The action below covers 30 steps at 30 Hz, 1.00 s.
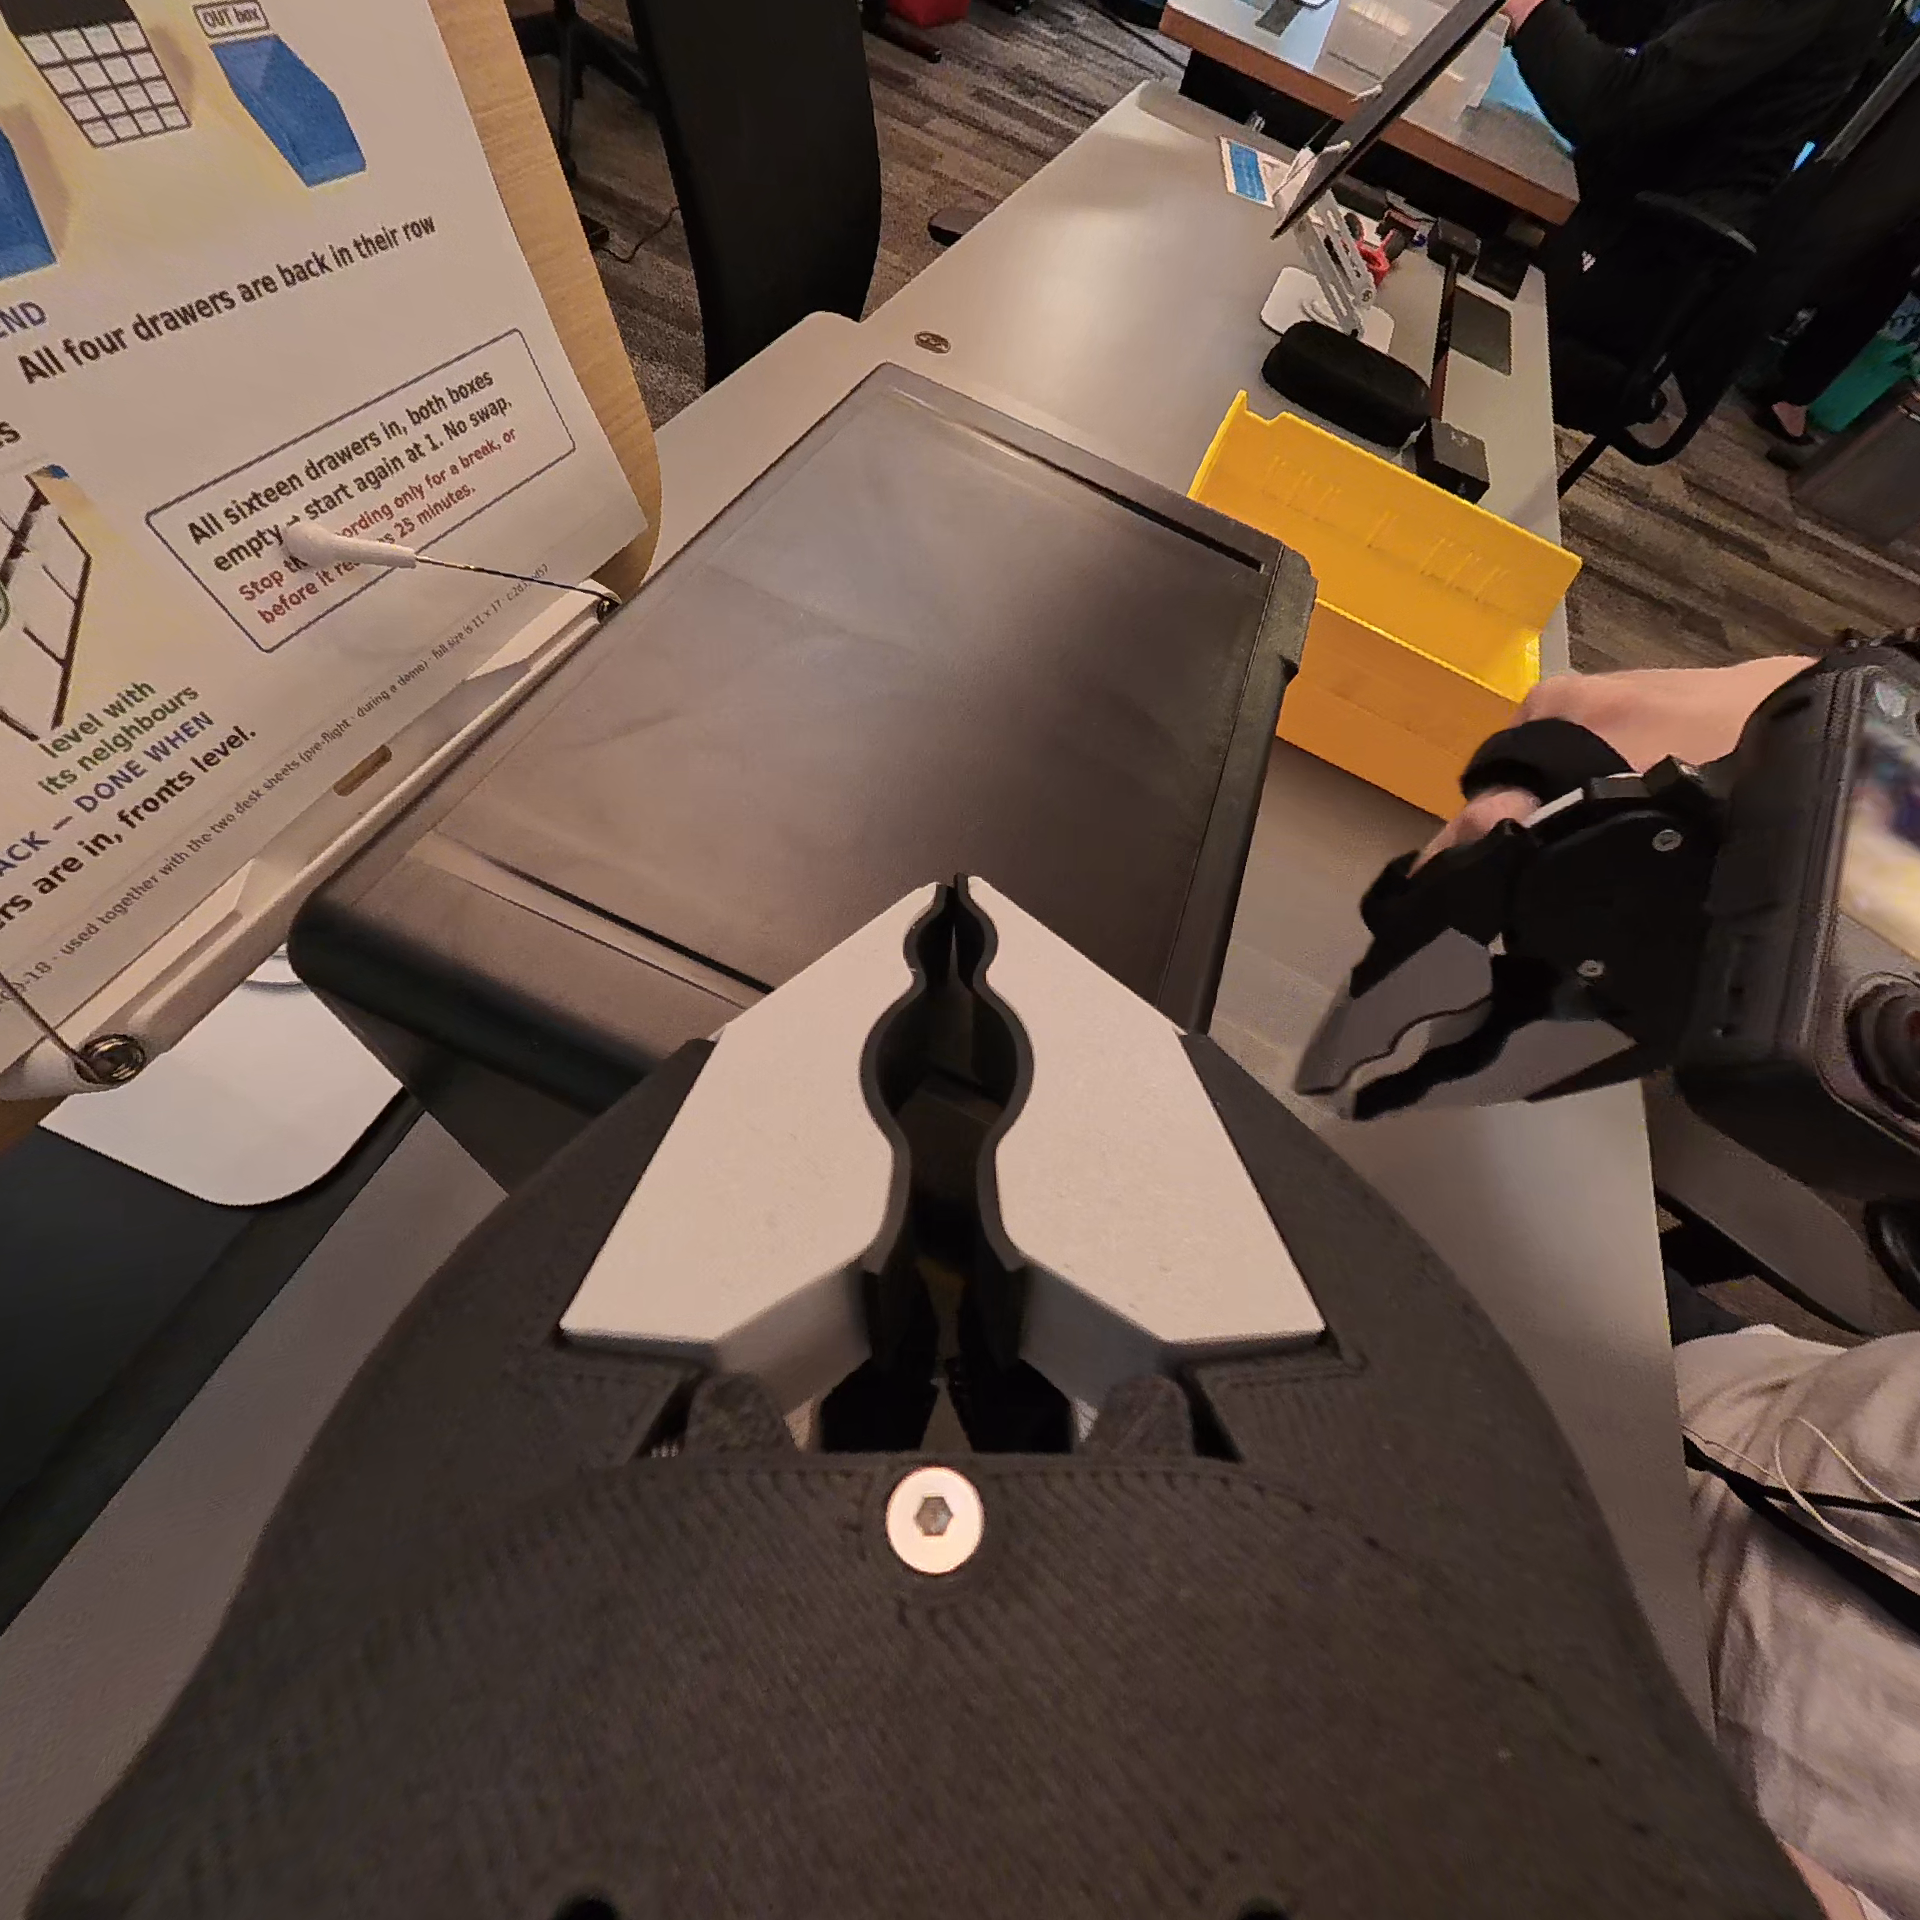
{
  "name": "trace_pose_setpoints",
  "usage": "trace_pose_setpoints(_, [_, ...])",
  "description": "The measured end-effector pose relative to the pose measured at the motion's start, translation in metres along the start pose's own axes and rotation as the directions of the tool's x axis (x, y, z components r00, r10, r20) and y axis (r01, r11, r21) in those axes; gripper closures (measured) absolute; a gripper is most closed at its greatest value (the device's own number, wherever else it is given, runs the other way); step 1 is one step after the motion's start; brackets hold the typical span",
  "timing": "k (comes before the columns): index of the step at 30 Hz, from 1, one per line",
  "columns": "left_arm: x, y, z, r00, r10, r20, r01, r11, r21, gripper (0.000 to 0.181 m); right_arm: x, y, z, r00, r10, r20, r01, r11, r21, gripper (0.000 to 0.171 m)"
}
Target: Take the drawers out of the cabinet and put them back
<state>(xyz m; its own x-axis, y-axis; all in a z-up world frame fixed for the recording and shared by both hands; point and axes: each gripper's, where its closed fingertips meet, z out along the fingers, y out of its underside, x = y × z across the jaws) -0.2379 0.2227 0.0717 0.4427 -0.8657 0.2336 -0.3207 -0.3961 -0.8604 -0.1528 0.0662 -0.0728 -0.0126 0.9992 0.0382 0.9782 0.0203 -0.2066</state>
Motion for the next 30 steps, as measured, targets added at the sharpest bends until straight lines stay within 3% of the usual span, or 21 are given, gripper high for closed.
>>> trace_pose_setpoints(9, [0.000, 0.000, 0.000, 1.000, -0.002, -0.005, 0.002, 1.000, 0.003, 0.181, -0.041, 0.001, -0.026, 0.967, 0.055, 0.248, -0.057, 0.998, 0.004, 0.160])
trace_pose_setpoints(12, [0.000, 0.000, 0.000, 1.000, -0.004, -0.008, 0.004, 1.000, 0.004, 0.181, -0.051, 0.013, -0.051, 0.943, 0.156, 0.294, -0.172, 0.985, 0.029, 0.160])
trace_pose_setpoints(14, [0.001, 0.001, -0.001, 1.000, -0.004, -0.015, 0.004, 1.000, 0.005, 0.181, -0.053, 0.032, -0.083, 0.933, 0.262, 0.245, -0.287, 0.955, 0.071, 0.160])
trace_pose_setpoints(17, [0.001, 0.001, -0.001, 1.000, -0.006, -0.025, 0.007, 1.000, 0.008, 0.181, -0.034, 0.080, -0.156, 0.875, 0.478, 0.077, -0.480, 0.838, 0.259, 0.160])
trace_pose_setpoints(20, [0.002, 0.001, -0.001, 1.000, -0.005, -0.027, 0.005, 1.000, 0.009, 0.181, -0.003, 0.173, -0.210, 0.629, 0.776, 0.037, -0.720, 0.564, 0.405, 0.160])
trace_pose_setpoints(22, [0.002, 0.001, -0.001, 1.000, -0.004, -0.029, 0.004, 1.000, 0.010, 0.181, 0.006, 0.231, -0.209, 0.530, 0.845, 0.077, -0.785, 0.453, 0.423, 0.160])
trace_pose_setpoints(25, [0.002, 0.001, -0.001, 0.999, -0.003, -0.034, 0.003, 1.000, 0.013, 0.181, 0.006, 0.279, -0.171, 0.436, 0.857, 0.275, -0.869, 0.321, 0.376, 0.160])
trace_pose_setpoints(30, [0.002, 0.001, -0.001, 0.999, -0.007, -0.035, 0.007, 1.000, 0.010, 0.181, 0.022, 0.335, -0.098, 0.337, 0.897, 0.285, -0.926, 0.262, 0.271, 0.160])
